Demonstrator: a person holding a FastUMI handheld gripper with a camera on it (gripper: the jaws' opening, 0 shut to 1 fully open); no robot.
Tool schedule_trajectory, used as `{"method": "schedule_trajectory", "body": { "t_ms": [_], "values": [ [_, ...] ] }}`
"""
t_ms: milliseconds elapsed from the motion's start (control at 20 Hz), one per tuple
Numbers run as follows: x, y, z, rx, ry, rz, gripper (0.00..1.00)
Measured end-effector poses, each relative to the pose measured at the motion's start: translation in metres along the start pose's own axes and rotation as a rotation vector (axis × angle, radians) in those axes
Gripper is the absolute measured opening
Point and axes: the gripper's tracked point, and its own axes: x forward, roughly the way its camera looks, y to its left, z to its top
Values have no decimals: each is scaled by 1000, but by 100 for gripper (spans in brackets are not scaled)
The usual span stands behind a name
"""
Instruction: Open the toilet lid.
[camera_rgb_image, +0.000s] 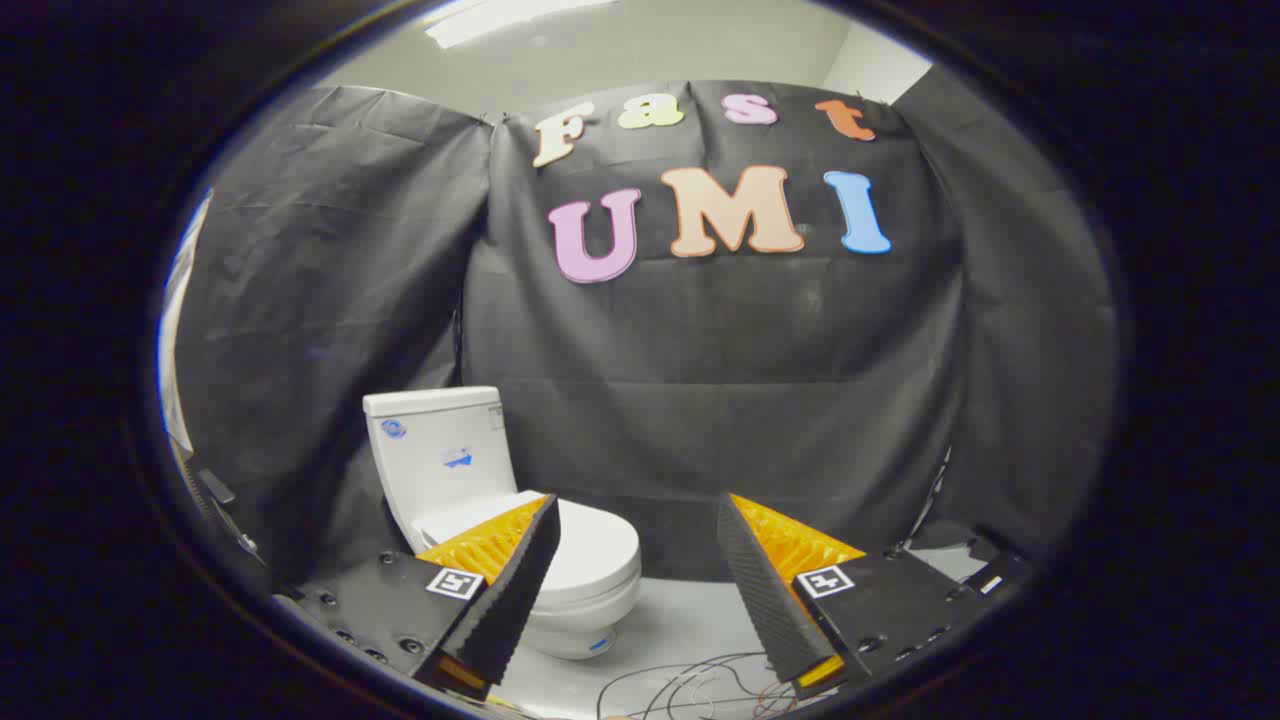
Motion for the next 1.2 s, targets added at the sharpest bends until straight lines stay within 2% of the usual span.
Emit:
{"method": "schedule_trajectory", "body": {
  "t_ms": [150,650,1200],
  "values": [
    [5,2,-11,-14,61,5,97],
    [5,0,-9,-20,45,3,92],
    [6,0,-10,-21,56,5,92]
  ]
}}
